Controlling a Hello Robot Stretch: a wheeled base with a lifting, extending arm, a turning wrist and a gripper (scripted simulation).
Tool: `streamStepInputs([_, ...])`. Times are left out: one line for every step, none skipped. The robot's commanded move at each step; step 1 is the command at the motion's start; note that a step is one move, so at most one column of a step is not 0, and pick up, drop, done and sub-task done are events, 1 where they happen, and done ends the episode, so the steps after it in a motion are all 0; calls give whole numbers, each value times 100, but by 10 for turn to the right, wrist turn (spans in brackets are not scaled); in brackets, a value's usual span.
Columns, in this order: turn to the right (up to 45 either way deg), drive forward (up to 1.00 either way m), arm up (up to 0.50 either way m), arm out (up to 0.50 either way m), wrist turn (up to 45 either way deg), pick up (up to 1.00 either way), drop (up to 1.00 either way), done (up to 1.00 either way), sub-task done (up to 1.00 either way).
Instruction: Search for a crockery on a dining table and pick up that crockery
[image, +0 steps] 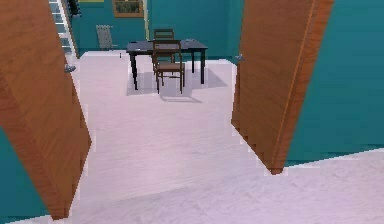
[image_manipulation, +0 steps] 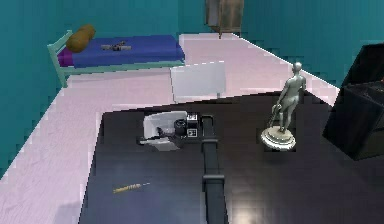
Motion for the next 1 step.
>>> streamStepInputs([0,0,10,0,0,0,0,0,0])
